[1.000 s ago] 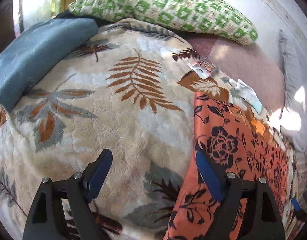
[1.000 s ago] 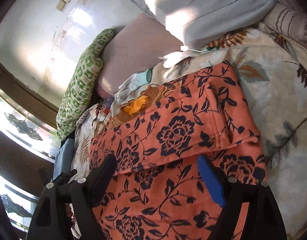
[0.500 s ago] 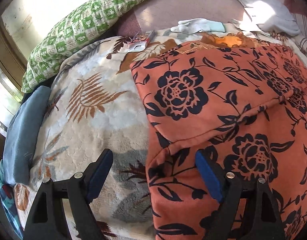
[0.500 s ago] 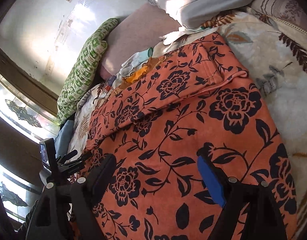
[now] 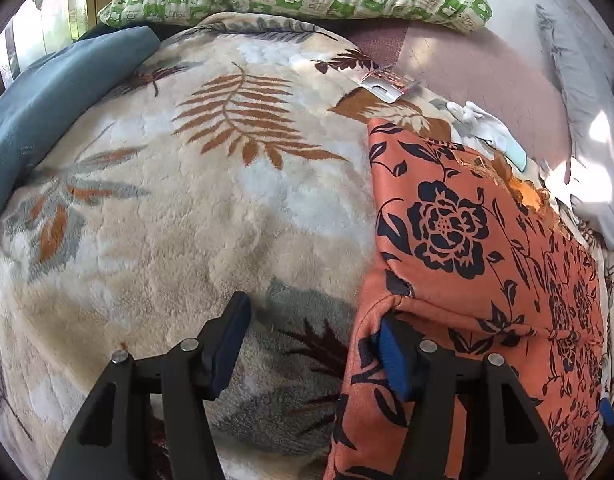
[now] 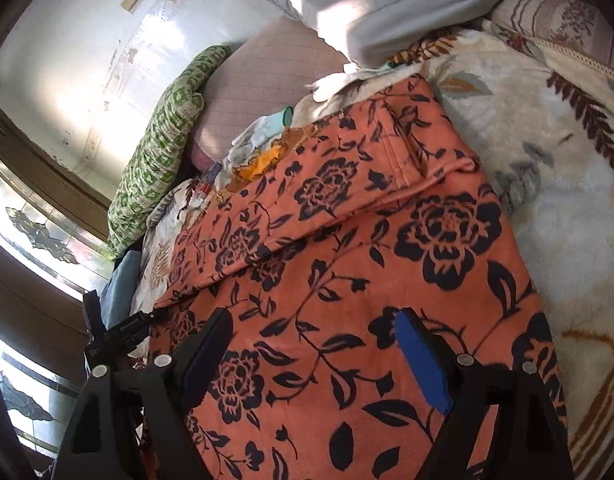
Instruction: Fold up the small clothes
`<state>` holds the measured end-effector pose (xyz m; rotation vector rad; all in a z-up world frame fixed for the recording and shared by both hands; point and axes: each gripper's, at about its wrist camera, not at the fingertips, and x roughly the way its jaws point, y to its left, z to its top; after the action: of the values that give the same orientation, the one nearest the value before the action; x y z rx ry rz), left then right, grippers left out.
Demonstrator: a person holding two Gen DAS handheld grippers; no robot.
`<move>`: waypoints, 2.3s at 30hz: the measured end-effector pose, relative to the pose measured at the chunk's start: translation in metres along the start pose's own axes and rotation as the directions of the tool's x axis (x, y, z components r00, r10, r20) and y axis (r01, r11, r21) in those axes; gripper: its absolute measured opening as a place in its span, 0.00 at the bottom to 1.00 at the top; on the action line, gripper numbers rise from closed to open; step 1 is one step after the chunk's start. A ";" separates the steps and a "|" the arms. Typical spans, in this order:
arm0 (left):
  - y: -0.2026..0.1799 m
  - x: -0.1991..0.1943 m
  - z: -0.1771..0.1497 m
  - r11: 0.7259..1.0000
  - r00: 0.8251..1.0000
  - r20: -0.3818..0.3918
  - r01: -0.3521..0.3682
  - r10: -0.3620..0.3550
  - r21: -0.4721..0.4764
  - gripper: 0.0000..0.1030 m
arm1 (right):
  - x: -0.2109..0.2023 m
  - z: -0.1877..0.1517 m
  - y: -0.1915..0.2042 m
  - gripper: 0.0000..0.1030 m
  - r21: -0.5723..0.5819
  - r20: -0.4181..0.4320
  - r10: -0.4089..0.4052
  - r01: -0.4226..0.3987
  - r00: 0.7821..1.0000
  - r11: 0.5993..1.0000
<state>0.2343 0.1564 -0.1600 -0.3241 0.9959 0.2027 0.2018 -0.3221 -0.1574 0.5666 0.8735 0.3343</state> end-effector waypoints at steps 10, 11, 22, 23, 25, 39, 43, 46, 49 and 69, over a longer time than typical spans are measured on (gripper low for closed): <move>0.000 -0.002 -0.001 1.000 1.000 -0.008 -0.005 0.005 -0.005 0.61 | 0.103 0.106 -0.060 0.82 0.353 -0.072 0.071 -0.041 0.995 0.935; 0.000 -0.005 0.000 1.000 1.000 -0.022 -0.002 0.002 -0.001 0.61 | 0.105 0.103 -0.072 0.82 0.418 -0.038 0.126 -0.099 0.991 0.903; 0.024 -0.023 -0.021 0.998 0.998 -0.050 -0.050 0.048 -0.037 0.70 | 0.065 0.092 -0.063 0.84 0.329 -0.033 0.068 -0.054 0.997 0.943; 0.029 -0.027 -0.019 0.996 0.997 -0.055 -0.060 0.056 -0.064 0.70 | 0.057 0.088 -0.058 0.84 0.311 -0.035 0.057 -0.043 0.998 0.949; 0.039 -0.036 -0.016 0.991 0.995 -0.059 -0.083 0.077 -0.109 0.70 | 0.034 0.078 -0.048 0.84 0.267 -0.019 0.063 -0.056 0.998 0.962; 0.032 -0.130 -0.151 0.975 0.948 -0.229 0.220 -0.221 -0.030 0.70 | -0.125 -0.069 -0.049 0.87 0.230 -0.109 0.008 0.018 0.994 0.973; 0.039 -0.142 -0.184 0.973 0.940 -0.256 0.228 -0.225 -0.019 0.70 | -0.152 -0.094 -0.080 0.87 0.277 -0.102 -0.046 0.073 0.994 0.958; 0.044 -0.144 -0.193 0.968 0.930 -0.271 0.245 -0.249 -0.047 0.70 | -0.148 -0.106 -0.098 0.87 0.288 -0.153 -0.047 0.090 0.987 0.954; 0.045 -0.136 -0.200 0.967 0.920 -0.300 0.248 -0.253 -0.053 0.70 | -0.136 -0.116 -0.107 0.87 0.271 -0.209 -0.062 0.118 0.976 0.955; 0.047 -0.136 -0.201 0.966 0.922 -0.289 0.246 -0.258 -0.078 0.10 | -0.127 -0.131 -0.105 0.84 0.241 -0.221 -0.042 0.096 0.974 0.966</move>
<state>-0.0112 0.1259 -0.1540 -0.5269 1.2363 -0.0642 0.0262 -0.4266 -0.2077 0.7415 1.1523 0.2243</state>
